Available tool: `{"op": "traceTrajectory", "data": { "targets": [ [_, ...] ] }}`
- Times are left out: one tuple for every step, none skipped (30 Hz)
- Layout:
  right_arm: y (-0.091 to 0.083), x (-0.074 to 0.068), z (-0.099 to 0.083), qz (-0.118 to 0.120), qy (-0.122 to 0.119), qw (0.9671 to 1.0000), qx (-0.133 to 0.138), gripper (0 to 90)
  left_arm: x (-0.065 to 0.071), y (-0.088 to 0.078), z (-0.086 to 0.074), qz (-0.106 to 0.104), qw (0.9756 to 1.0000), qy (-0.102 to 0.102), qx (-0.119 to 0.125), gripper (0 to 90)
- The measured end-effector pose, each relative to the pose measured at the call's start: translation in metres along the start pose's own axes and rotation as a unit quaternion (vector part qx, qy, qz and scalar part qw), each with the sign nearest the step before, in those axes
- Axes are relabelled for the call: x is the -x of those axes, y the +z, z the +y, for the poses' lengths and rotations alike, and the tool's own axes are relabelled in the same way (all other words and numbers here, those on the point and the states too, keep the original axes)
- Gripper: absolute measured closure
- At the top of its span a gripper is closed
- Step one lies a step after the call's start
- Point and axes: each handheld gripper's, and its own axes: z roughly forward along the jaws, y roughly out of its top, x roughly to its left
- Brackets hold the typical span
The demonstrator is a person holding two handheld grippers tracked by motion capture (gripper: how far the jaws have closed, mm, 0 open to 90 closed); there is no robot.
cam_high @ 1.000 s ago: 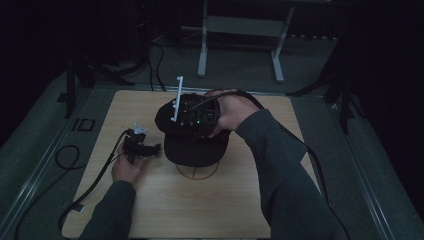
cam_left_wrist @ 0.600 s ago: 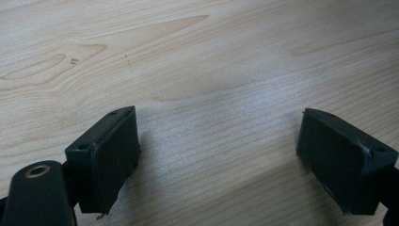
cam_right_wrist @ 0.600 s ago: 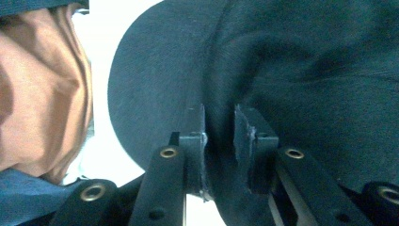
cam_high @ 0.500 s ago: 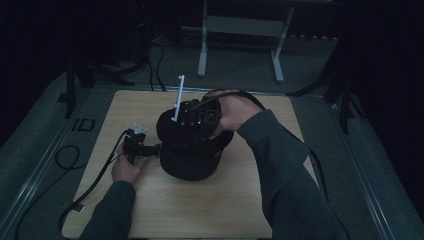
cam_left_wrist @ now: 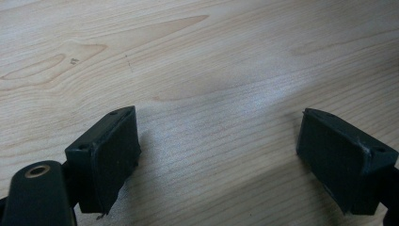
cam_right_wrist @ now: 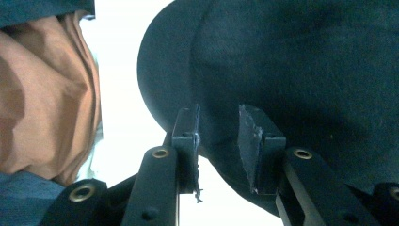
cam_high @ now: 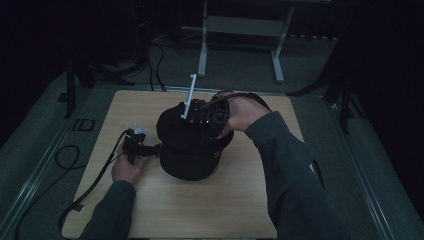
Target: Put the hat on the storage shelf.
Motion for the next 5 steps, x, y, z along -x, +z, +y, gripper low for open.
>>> {"op": "traceTrajectory", "data": {
  "targets": [
    [-0.0002,-0.0001,-0.0008,-0.002,0.003,1.0,-0.003,68.4,0.0,0.0,0.0,0.0,1.0,0.0,0.0,13.1],
    [-0.0004,-0.0002,-0.0014,-0.002,0.003,1.0,-0.002,68.2,0.0,0.0,0.0,0.0,1.0,0.0,0.0,13.1],
    [-0.0006,-0.0001,-0.002,-0.002,0.001,1.0,0.0,67.6,0.0,0.0,0.0,0.0,1.0,0.0,0.0,13.1],
    [-0.001,-0.0006,-0.0024,-0.004,0.001,1.0,0.0,67.5,0.0,0.0,0.0,0.0,1.0,0.0,0.0,13.1],
    [-0.0013,-0.0011,-0.0029,-0.004,0.003,1.0,-0.002,67.1,0.0,0.0,0.0,0.0,1.0,0.0,0.0,13.1]
  ]
}}
